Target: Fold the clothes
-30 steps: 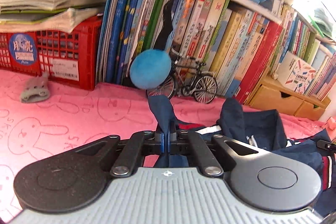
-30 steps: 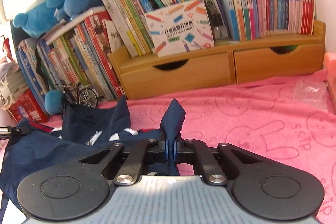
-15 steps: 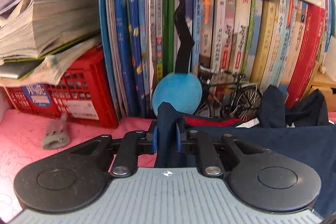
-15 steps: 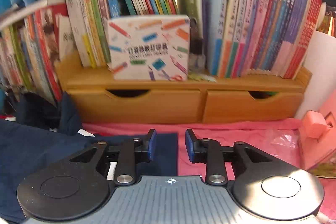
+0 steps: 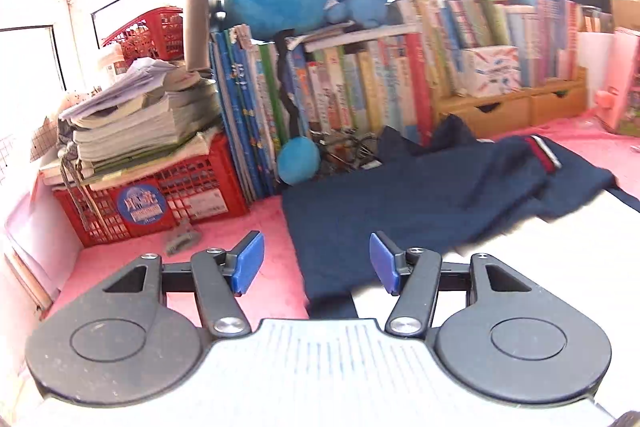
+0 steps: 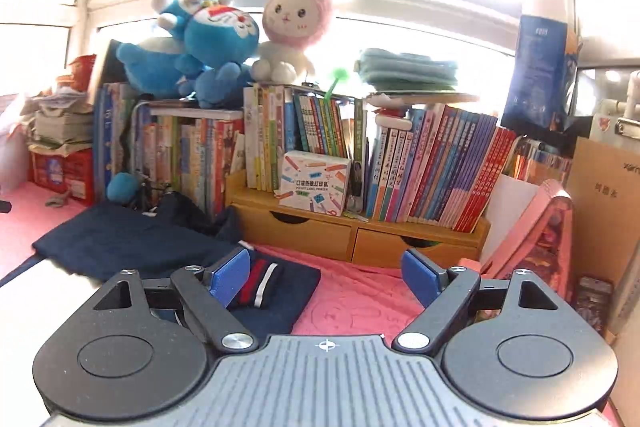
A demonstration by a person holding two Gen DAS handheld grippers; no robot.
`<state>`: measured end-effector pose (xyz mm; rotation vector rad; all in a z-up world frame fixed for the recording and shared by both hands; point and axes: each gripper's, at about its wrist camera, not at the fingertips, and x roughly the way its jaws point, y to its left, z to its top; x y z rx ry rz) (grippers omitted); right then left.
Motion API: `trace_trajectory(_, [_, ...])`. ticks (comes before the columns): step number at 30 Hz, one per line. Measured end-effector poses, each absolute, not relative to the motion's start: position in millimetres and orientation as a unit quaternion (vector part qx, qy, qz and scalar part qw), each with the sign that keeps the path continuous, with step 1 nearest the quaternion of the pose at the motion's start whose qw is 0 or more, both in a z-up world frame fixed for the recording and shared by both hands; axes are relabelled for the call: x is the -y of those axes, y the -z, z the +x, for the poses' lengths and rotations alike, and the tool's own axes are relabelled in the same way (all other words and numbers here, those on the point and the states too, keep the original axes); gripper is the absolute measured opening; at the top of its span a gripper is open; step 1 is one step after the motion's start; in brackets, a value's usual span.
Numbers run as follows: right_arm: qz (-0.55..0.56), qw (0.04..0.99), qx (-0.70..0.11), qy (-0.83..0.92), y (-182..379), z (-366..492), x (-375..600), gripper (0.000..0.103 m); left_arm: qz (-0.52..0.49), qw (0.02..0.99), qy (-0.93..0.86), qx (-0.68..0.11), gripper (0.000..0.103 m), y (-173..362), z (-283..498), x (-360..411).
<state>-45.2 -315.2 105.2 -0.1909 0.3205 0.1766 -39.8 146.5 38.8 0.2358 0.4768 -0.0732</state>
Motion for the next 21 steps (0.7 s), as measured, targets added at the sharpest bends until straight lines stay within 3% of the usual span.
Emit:
trace_trajectory(3, [-0.145, 0.964, -0.188, -0.121, -79, -112, 299, 0.087, 0.128, 0.956, 0.072, -0.254, 0.068, -24, -99, -133])
trace_trajectory(9, [-0.257, 0.904, -0.253, -0.229, -15, -207, 234, 0.088, 0.189, 0.931, 0.114, -0.29, 0.07, -1, -178, -104])
trace_trajectory(15, [-0.337, 0.867, -0.252, -0.267, 26, -250, 188, 0.095, 0.199, 0.922, 0.118, -0.309, 0.078, 13, -200, -98])
trace_trajectory(21, [-0.255, 0.918, -0.223, -0.208, -3, -224, 208, 0.095, 0.226, 0.919, 0.073, -0.313, 0.078, 27, -205, -98])
